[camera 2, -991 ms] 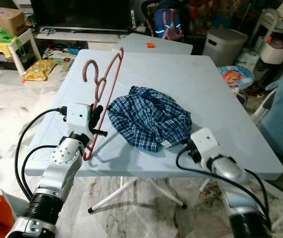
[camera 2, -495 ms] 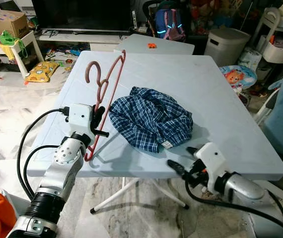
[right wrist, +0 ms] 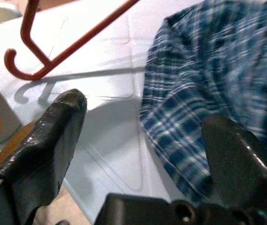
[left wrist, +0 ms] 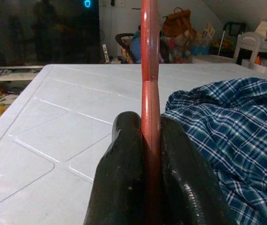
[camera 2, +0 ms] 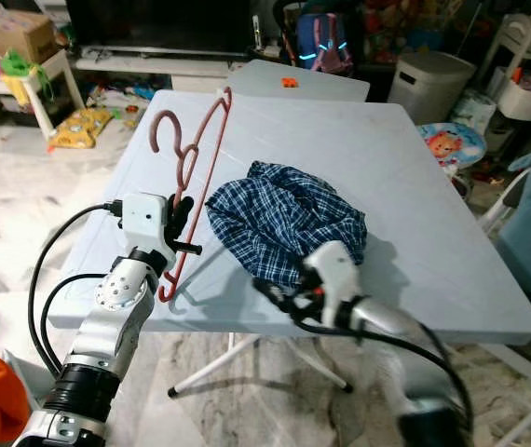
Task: Hang hanger
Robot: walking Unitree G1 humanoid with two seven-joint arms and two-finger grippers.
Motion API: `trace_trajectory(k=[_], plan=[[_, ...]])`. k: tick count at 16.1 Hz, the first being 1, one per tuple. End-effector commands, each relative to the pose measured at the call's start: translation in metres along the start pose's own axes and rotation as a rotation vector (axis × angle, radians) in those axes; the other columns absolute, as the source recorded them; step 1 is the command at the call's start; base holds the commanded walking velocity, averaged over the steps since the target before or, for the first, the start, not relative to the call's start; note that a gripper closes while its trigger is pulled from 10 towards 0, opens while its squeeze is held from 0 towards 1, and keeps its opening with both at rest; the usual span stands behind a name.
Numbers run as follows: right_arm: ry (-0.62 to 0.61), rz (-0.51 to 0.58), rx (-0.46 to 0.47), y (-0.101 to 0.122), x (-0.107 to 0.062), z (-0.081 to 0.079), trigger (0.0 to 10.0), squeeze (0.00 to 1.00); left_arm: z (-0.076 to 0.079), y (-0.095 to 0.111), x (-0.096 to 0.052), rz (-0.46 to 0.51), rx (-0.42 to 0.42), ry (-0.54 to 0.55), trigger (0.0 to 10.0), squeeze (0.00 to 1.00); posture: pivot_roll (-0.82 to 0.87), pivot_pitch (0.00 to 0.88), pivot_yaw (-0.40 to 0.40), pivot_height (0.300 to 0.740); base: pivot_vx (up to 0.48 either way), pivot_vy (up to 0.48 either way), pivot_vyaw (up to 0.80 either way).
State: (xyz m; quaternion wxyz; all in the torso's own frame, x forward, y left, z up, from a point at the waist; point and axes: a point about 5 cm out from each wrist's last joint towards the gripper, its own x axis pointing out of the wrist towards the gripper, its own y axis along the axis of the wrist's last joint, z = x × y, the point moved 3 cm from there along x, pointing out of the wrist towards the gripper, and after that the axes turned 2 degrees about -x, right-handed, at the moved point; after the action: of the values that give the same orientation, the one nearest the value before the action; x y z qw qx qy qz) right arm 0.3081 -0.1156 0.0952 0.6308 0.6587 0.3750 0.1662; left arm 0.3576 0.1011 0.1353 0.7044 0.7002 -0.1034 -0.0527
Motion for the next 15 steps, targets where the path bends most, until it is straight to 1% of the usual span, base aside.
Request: trace_trajectory(k=[1, 3, 4, 5, 6, 7, 9, 10, 11, 14, 15], plan=[[-0.011, -0.043, -0.017, -0.002, 0.011, 0.004, 10.0, 1.00, -0.001, -0.024, -0.009, -0.094, -0.011, 0.008, 10.0, 0.00, 0.17, 0.000, -0.091, 0.740, 0.000, 0.000, 0.00], [-0.016, -0.102, -0.043, -0.007, 0.024, 0.005, 10.0, 1.00, -0.001, -0.024, -0.010, -0.094, -0.018, 0.017, 10.0, 0.00, 0.18, 0.000, -0.105, 0.740, 0.000, 0.000, 0.00], [-0.041, -0.128, -0.043, -0.011, 0.029, 0.008, 10.0, 1.00, -0.001, -0.024, -0.011, -0.094, -0.019, 0.022, 10.0, 0.00, 0.19, 0.000, -0.110, 0.740, 0.000, 0.000, 0.00], [-0.081, -0.176, -0.068, -0.018, 0.033, 0.013, 10.0, 1.00, -0.002, -0.024, -0.011, -0.094, -0.019, 0.026, 10.0, 0.00, 0.19, 0.000, -0.115, 0.740, 0.000, 0.000, 0.00], [-0.127, -0.214, -0.080, -0.023, 0.034, 0.020, 10.0, 1.00, -0.002, -0.024, -0.011, -0.094, -0.019, 0.028, 10.0, 0.00, 0.19, 0.000, -0.118, 0.740, 0.000, 0.000, 0.00], [-0.288, -0.295, -0.119, -0.032, 0.032, 0.045, 10.0, 1.00, -0.003, -0.024, -0.012, -0.096, -0.019, 0.032, 10.0, 0.00, 0.19, 0.000, -0.121, 0.740, 0.000, 0.000, 0.00], [-0.449, -0.276, -0.091, -0.028, 0.025, 0.069, 10.0, 1.00, -0.003, -0.024, -0.014, -0.098, -0.020, 0.035, 10.0, 0.00, 0.19, 0.000, -0.121, 0.740, 0.000, 0.000, 0.00], [-0.539, -0.251, -0.057, -0.023, 0.020, 0.082, 10.0, 1.00, -0.002, -0.025, -0.014, -0.099, -0.021, 0.035, 10.0, 0.00, 0.19, 0.000, -0.121, 0.740, 0.000, 0.000, 0.00], [-0.649, -0.218, 0.010, -0.018, 0.011, 0.098, 10.0, 1.00, -0.002, -0.024, -0.013, -0.099, -0.021, 0.034, 10.0, 0.00, 0.19, 0.000, -0.121, 0.740, 0.000, 0.000, 0.00], [-0.870, -0.177, 0.074, -0.007, -0.008, 0.126, 10.0, 1.00, -0.002, -0.024, -0.012, -0.099, -0.021, 0.034, 10.0, 0.00, 0.19, 0.000, -0.119, 0.740, 0.000, 0.000, 0.00], [-0.955, -0.128, 0.095, 0.004, -0.015, 0.136, 10.0, 1.00, -0.001, -0.024, -0.012, -0.101, -0.019, 0.033, 10.0, 0.00, 0.19, 0.000, -0.118, 0.740, 0.000, 0.000, 0.00]])
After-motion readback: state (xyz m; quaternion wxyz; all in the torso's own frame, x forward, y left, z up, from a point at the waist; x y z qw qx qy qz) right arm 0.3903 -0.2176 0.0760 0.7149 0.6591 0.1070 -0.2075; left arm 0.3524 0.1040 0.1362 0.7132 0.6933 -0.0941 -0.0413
